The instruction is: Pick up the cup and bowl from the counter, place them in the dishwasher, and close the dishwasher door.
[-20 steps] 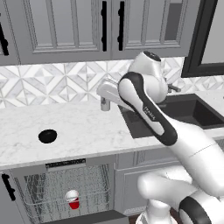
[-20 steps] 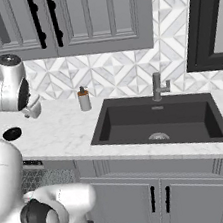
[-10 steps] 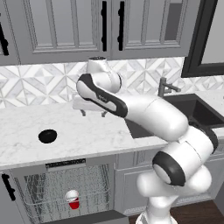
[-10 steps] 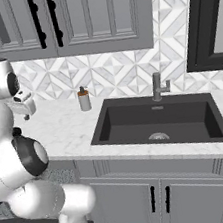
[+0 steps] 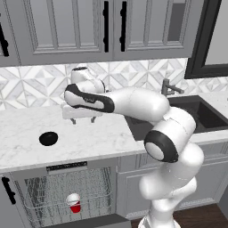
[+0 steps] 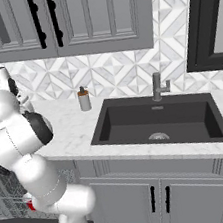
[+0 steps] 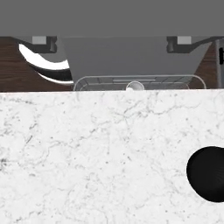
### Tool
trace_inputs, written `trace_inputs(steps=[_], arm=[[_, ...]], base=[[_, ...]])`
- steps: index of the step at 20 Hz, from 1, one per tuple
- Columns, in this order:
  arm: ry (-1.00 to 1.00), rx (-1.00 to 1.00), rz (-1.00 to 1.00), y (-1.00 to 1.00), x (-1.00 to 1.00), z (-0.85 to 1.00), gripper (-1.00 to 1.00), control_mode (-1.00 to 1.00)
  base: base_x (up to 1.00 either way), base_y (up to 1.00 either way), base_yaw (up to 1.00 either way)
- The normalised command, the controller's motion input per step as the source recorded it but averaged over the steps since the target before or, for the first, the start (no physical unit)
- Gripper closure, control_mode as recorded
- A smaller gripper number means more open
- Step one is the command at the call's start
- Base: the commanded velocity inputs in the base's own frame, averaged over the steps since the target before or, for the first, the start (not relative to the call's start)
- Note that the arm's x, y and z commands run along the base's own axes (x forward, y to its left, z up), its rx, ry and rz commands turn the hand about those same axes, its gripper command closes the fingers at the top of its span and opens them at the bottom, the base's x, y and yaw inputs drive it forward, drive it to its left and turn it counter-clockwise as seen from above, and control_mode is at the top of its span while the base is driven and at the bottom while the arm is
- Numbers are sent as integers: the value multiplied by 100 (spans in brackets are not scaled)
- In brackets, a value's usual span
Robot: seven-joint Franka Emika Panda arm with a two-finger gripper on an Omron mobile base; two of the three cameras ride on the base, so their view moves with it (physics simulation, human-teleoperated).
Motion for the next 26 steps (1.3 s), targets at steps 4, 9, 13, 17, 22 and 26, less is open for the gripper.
trace_inputs(steps=[4, 9, 13, 17, 22, 26], arm=[[0, 0, 3, 27, 13, -59, -100, -100], [-2, 0, 2, 31, 27, -49, -100, -100], [0, 0, 3, 8, 45, -20, -100, -100], [0, 0, 1, 27, 25, -31, -100, -100], [0, 0, 0, 42, 7, -14, -100, -100], [0, 0, 0, 12, 27, -8, -100, -100]], base=[[0, 0, 0], [0, 0, 0], [0, 0, 0], [0, 0, 0], [0, 0, 0], [0, 0, 0]])
